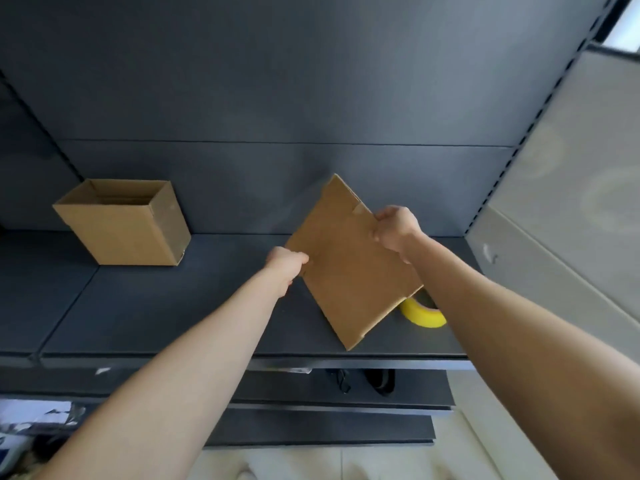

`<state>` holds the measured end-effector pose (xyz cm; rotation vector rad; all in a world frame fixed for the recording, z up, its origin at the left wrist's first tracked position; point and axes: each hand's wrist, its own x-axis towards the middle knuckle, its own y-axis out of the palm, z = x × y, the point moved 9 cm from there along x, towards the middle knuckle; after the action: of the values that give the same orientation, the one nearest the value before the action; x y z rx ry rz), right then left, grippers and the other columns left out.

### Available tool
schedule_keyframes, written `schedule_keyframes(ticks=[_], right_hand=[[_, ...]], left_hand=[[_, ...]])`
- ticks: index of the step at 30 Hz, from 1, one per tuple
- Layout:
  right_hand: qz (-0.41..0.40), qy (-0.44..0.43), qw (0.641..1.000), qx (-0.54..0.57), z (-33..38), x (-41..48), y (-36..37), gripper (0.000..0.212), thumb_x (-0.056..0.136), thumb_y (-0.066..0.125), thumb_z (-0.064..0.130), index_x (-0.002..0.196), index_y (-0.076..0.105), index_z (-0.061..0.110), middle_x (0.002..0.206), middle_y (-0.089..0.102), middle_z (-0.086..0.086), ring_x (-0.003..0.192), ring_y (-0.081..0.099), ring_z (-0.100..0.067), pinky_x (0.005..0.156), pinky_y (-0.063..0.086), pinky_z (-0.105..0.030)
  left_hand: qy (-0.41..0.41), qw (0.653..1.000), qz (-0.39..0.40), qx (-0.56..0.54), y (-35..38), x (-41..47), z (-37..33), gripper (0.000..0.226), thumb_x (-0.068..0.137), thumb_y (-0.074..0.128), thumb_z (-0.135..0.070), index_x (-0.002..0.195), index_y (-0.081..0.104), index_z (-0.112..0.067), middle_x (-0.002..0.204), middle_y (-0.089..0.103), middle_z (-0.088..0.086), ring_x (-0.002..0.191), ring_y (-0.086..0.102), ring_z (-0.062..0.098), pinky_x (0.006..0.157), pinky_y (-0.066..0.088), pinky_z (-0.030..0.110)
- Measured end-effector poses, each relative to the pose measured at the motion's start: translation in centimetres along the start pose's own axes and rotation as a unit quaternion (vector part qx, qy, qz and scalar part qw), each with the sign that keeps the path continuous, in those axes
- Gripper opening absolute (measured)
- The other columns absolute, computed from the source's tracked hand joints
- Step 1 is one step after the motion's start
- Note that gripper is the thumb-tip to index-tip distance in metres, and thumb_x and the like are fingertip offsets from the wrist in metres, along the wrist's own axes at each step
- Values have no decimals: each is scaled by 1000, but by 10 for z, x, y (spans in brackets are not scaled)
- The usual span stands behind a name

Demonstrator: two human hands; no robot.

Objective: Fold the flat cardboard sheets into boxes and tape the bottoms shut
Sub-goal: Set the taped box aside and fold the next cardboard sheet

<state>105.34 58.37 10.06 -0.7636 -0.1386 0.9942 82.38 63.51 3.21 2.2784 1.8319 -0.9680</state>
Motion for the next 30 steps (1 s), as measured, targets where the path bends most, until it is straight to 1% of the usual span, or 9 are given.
schedule_keyframes(ticks=[2, 4, 7, 12, 14, 18, 21, 24, 30], right_hand=[[4, -52, 998, -41, 11, 3, -18, 38, 81, 60, 1, 115, 64, 19, 113, 64, -4, 100, 61, -24, 85, 52, -32], [19, -96, 992, -76, 18, 2, -28, 36, 81, 62, -1, 108, 66, 22, 107, 66, -1, 95, 60, -20, 85, 53, -31], [54, -144, 983, -105, 22, -2, -30, 36, 80, 62, -4, 107, 69, 20, 101, 66, 0, 96, 62, -19, 85, 53, -31], [123, -187, 968, -110, 20, -14, -14, 34, 81, 61, -1, 107, 70, 19, 96, 65, 3, 91, 62, -15, 74, 50, -23], [145, -205, 961, -120, 23, -17, -10, 32, 80, 64, 4, 108, 69, 20, 96, 65, 4, 92, 62, -13, 76, 49, -22], [191, -207, 951, -126, 25, -20, -13, 25, 83, 69, 20, 108, 69, 23, 97, 65, 8, 91, 59, -10, 74, 42, -18], [203, -169, 956, -127, 16, -21, -19, 25, 90, 62, 37, 112, 68, 26, 100, 62, 9, 95, 55, -12, 82, 39, -26], [192, -116, 956, -188, 1, -18, -34, 40, 92, 50, 53, 114, 67, 24, 104, 61, 6, 99, 55, -17, 85, 41, -31], [213, 19, 964, -157, -34, -19, -53, 54, 84, 52, 63, 103, 71, 16, 102, 72, -3, 96, 67, -24, 93, 50, -43]], left_hand=[[55, 998, -33, -11, 8, -5, -34, 46, 93, 54, -24, 129, 44, 2, 107, 54, 9, 98, 52, 26, 89, 43, 36], [93, 993, -62, -33, 13, -14, -61, 63, 94, 52, -35, 145, 27, -8, 145, 37, 8, 127, 42, 28, 101, 36, 40], [123, 984, -100, -86, 14, -26, -83, 76, 92, 53, -45, 150, 12, -19, 157, 15, 3, 137, 31, 24, 105, 32, 41], [116, 985, -107, -76, 12, -34, -76, 72, 90, 59, -41, 146, 22, -16, 147, 31, 3, 122, 42, 21, 88, 34, 32], [110, 983, -121, -87, 6, -36, -70, 64, 87, 64, -38, 137, 30, -17, 137, 39, 4, 107, 45, 19, 82, 36, 31], [89, 984, -126, -93, 4, -35, -63, 53, 81, 70, -38, 113, 31, -19, 124, 44, 5, 98, 47, 19, 75, 37, 32], [86, 986, -116, -86, 8, -34, -65, 52, 82, 71, -32, 110, 29, -20, 121, 44, 6, 95, 48, 19, 74, 38, 32], [91, 986, -109, -89, 9, -33, -67, 53, 81, 72, -30, 110, 30, -19, 118, 44, 6, 94, 48, 18, 73, 38, 31], [88, 986, -102, -100, 2, -31, -67, 52, 80, 73, -29, 109, 31, -18, 112, 44, 4, 77, 45, 10, 59, 36, 25]])
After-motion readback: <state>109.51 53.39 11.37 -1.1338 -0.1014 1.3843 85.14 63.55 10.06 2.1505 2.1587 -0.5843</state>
